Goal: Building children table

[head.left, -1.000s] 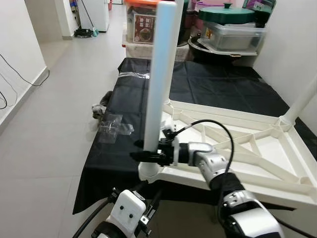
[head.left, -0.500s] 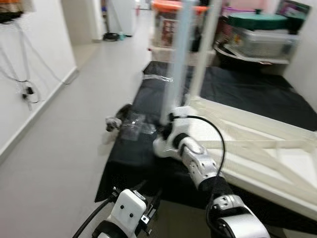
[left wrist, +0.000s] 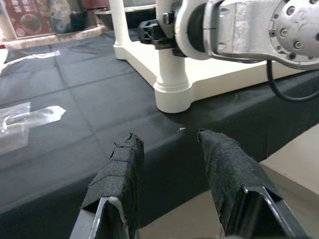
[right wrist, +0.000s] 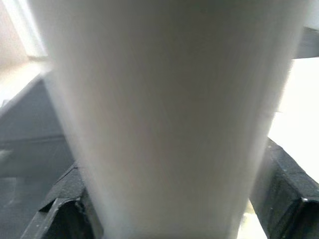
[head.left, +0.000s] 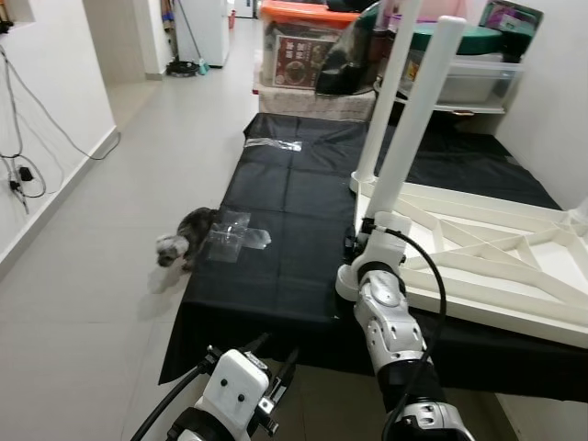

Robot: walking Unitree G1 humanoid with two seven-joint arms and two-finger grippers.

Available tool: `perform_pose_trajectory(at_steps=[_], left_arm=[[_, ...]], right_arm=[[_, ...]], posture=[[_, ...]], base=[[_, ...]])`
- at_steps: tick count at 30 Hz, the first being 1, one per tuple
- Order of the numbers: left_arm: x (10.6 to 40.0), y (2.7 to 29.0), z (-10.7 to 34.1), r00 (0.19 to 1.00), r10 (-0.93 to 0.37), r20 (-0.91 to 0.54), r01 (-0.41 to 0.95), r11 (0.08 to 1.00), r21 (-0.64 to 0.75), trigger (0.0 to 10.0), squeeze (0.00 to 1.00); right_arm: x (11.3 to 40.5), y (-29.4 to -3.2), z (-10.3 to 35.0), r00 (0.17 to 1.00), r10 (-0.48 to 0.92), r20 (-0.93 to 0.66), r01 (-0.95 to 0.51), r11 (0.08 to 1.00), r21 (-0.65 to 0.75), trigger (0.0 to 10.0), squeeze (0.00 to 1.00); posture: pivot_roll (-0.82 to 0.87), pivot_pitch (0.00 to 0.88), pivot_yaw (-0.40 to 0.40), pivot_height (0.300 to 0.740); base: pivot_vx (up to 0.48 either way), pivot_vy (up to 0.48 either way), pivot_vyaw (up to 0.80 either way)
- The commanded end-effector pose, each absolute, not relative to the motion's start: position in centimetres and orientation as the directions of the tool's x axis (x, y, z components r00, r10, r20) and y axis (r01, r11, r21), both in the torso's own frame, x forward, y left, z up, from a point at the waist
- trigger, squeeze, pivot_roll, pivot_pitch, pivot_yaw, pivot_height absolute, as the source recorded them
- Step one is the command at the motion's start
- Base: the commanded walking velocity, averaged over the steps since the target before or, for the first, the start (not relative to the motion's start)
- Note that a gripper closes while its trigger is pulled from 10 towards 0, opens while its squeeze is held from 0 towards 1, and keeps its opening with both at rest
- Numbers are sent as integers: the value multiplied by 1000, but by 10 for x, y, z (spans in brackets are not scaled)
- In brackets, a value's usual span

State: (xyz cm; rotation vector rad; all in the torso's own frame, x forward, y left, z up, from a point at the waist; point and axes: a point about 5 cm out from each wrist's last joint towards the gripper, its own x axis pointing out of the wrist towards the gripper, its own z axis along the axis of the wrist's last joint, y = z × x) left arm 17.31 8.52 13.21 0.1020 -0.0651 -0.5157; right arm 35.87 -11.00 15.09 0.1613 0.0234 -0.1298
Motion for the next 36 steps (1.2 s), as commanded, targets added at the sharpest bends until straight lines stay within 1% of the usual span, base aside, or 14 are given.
perform_pose_trajectory(at_steps=[1,2,3,5,6,9,12,14,16,26,28,29,35,36], left_arm=[[172,84,129,866,-499,21,495,863,100,10000,0],[172,84,129,866,-499,21,495,863,100,10000,0],[172,84,129,866,-499,21,495,863,98,10000,0],[172,84,129,866,-499,21,495,863,98,10000,0],[172,84,128,865,-501,20,497,862,97,10000,0],[172,84,128,865,-501,20,497,862,97,10000,0],[172,84,127,863,-504,20,501,860,95,10000,0],[172,84,127,863,-504,20,501,860,95,10000,0],[171,84,126,862,-506,19,502,860,95,10000,0],[170,82,126,863,-504,18,501,860,94,10000,0],[171,82,126,864,-504,19,500,861,94,10000,0],[171,82,126,864,-503,20,499,861,94,10000,0],[171,82,127,866,-500,22,496,863,95,10000,0],[171,82,127,866,-500,22,496,863,95,10000,0]], right_arm=[[351,-73,138,996,-27,-85,49,961,270,10000,200],[351,-73,138,996,-27,-85,49,961,270,10000,200],[354,-71,141,997,39,-64,-17,950,312,10000,0],[354,-71,141,997,39,-64,-17,950,312,10000,0],[361,-70,144,956,294,-20,-267,894,359,10000,0],[361,-70,144,956,294,-20,-267,894,359,10000,0],[358,-79,151,651,758,43,-729,609,312,10000,0],[358,-79,151,651,758,43,-729,609,312,10000,0],[349,-82,155,388,922,12,-889,371,269,10000,0],[336,-48,156,68,994,-91,-981,83,174,10000,0],[333,-43,155,23,995,-92,-984,39,174,9333,0],[331,-39,153,-5,996,-90,-983,11,182,0,0],[341,-29,148,202,972,-116,-972,214,99,0,0],[351,-32,150,381,919,-98,-917,389,85,0,0]], posture=[[126,42,-100,740],[126,42,-100,740],[126,42,-100,740],[126,42,-100,740],[120,27,-96,740],[120,27,-96,740],[128,19,-97,740],[128,19,-97,740],[129,16,-98,740],[141,11,-111,740],[143,14,-113,740],[143,17,-113,740],[143,21,-113,740],[135,24,-108,740]], base=[[0,0,0],[0,0,0],[0,0,0],[0,0,0],[0,0,0],[0,0,0],[0,0,0],[0,0,0],[0,0,0],[0,0,0],[0,0,0],[0,0,0],[0,0,0],[0,0,0]])
